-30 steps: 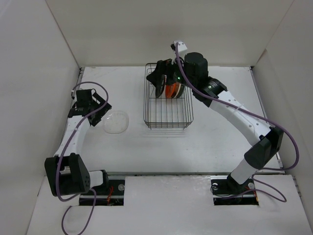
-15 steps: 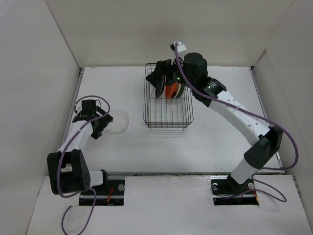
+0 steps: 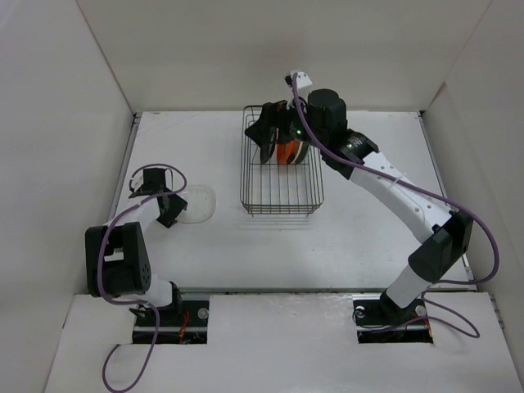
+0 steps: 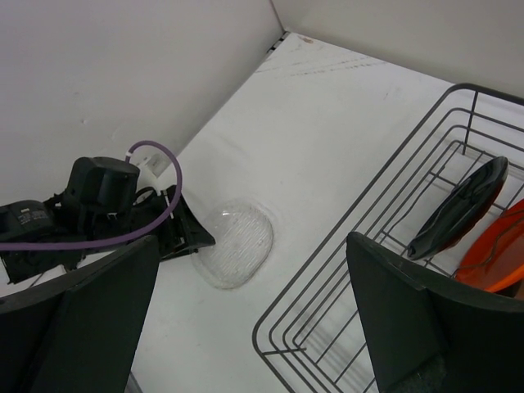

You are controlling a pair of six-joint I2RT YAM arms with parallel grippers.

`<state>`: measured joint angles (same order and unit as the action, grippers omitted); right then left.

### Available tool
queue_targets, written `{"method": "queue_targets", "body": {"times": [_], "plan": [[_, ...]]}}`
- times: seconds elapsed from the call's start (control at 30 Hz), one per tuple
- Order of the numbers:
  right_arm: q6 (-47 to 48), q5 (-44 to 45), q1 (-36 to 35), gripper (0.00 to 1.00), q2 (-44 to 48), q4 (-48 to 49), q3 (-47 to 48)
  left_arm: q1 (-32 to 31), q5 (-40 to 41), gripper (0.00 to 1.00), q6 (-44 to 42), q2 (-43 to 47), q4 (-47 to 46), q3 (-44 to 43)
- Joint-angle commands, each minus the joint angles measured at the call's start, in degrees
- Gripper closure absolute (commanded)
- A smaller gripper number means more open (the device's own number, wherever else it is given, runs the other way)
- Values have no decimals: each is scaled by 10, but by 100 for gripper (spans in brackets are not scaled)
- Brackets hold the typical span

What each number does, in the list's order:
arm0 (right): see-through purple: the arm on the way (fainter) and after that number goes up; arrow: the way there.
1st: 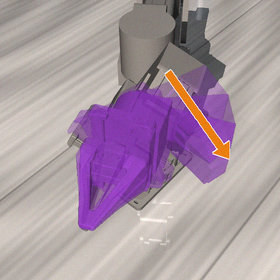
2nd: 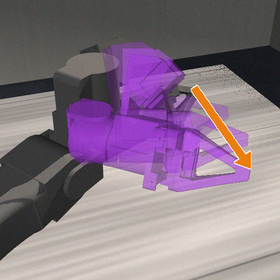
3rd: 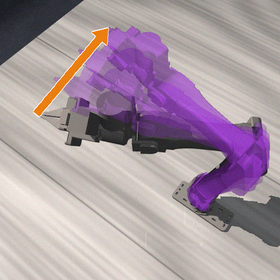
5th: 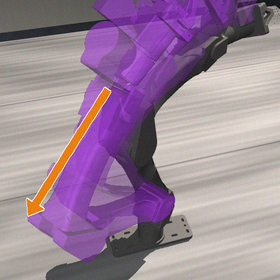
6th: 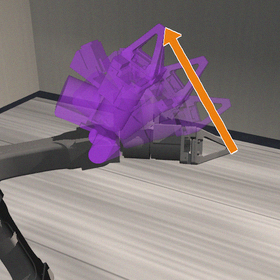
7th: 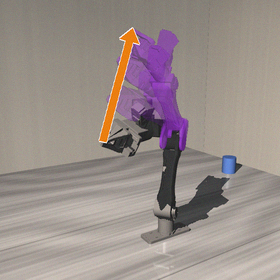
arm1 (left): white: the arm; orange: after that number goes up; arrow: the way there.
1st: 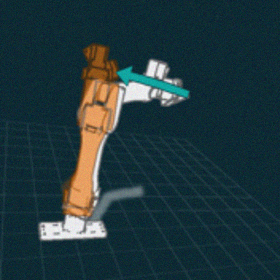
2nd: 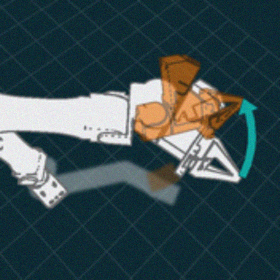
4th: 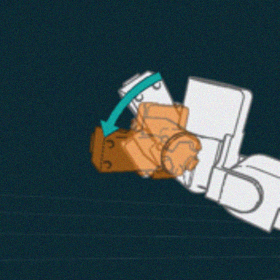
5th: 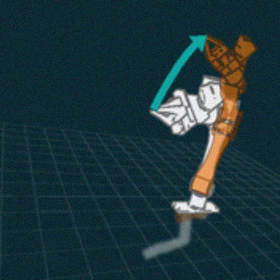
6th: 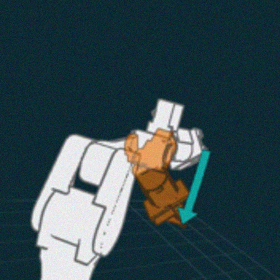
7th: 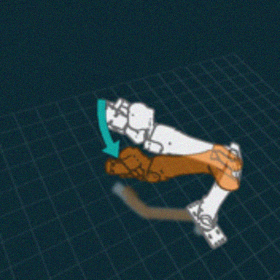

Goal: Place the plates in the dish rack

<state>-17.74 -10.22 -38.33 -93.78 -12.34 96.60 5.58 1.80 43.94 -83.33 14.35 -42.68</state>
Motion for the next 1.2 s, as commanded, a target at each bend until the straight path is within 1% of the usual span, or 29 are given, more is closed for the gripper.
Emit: {"method": "queue_targets", "body": {"times": [0.0,0.07,0.1,0.13,0.17,0.3,0.37,0.4,0.43,0.53,0.57,0.6,0.7,0.8,0.83,0.87,1.13,1.17], "plan": [[-8,-14,11,0,8,35,1,-1,8,58,5,-15,-9,10],[-15,-14,11,0,8,35,-4,-1,8,66,11,-22,-9,10],[-15,-14,11,0,8,35,-4,-1,8,72,11,-22,-9,10],[-15,-14,11,0,8,40,-4,-1,8,91,11,-29,-9,10],[-15,-19,11,0,8,40,-4,-1,8,100,11,-29,-9,10],[-15,-25,16,0,13,40,-10,9,-10,100,2,-35,-9,10],[-15,-44,16,0,18,40,-10,9,-32,100,-5,0,-21,5],[-6,-44,16,0,18,40,-10,9,-47,100,-16,21,-31,5],[1,-44,16,0,31,51,-19,9,-71,100,-16,75,-51,5],[7,-63,16,0,58,106,-62,9,-105,100,-46,165,-85,5],[17,-76,16,0,58,117,-70,9,-122,100,-54,214,-98,-4],[23,-115,16,0,58,128,-76,9,-127,100,-63,235,-98,-20],[6,-151,16,0,46,157,-83,9,-167,100,-86,296,-132,-46],[-23,-193,16,0,7,183,-58,9,-213,100,-94,312,-143,-68],[-30,-222,16,0,0,197,-58,9,-227,100,-94,312,-143,-68],[-39,-233,16,0,-6,226,-58,9,-240,100,-94,312,-148,-76],[-68,-245,-6,0,-82,231,-1,9,-360,100,-38,318,-224,-59],[-73,-245,-6,0,-90,231,-1,9,-369,100,-31,312,-247,-51]]}}
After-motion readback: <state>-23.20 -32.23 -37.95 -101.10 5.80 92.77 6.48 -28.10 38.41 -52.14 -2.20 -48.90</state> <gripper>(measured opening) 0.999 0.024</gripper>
